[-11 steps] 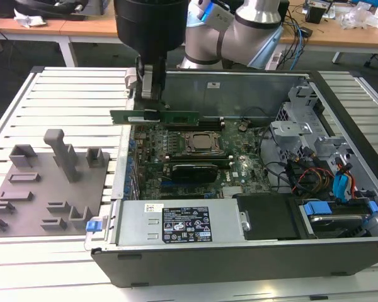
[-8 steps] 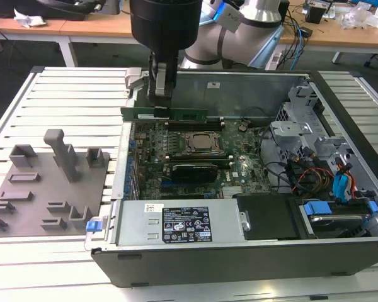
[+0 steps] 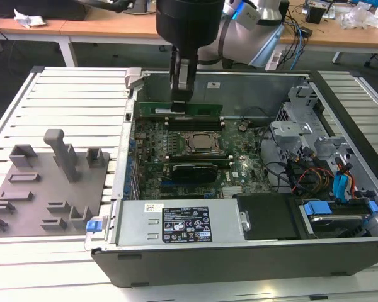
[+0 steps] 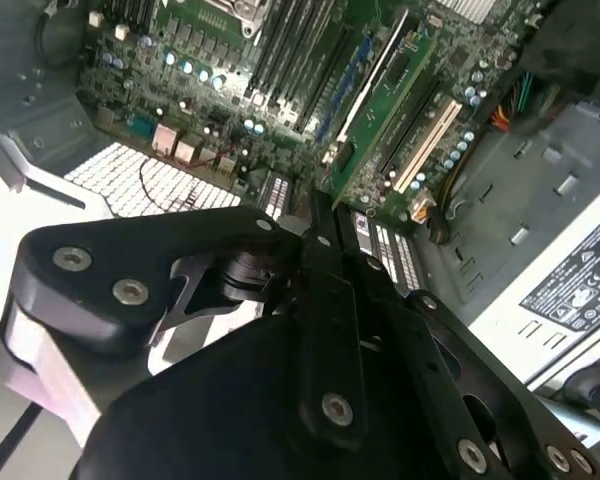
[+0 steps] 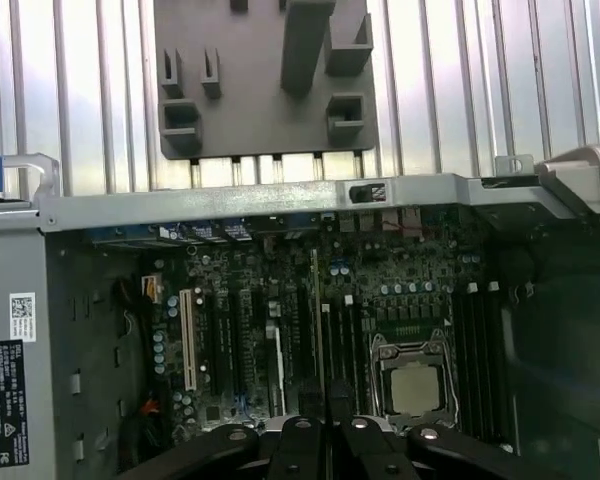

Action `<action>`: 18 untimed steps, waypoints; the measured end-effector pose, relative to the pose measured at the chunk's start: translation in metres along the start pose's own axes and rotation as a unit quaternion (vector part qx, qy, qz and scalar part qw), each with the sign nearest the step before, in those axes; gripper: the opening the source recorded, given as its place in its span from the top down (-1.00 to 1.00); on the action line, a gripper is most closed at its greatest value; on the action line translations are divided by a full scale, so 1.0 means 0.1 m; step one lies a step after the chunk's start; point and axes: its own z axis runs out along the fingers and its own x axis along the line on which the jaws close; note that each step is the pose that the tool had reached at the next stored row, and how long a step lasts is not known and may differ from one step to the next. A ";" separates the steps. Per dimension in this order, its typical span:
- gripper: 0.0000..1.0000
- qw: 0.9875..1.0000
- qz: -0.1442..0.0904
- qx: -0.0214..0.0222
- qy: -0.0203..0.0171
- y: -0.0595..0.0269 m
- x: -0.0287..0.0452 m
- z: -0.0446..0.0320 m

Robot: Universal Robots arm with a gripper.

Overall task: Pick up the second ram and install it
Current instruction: 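Pick up the second ram and move it above second insertion slot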

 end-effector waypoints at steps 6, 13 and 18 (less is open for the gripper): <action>0.73 1.000 0.000 -0.002 0.000 -0.205 -0.087 0.097; 0.73 1.000 0.000 -0.003 0.000 -0.373 -0.120 0.175; 0.73 1.000 0.000 -0.003 0.000 -0.452 -0.131 0.277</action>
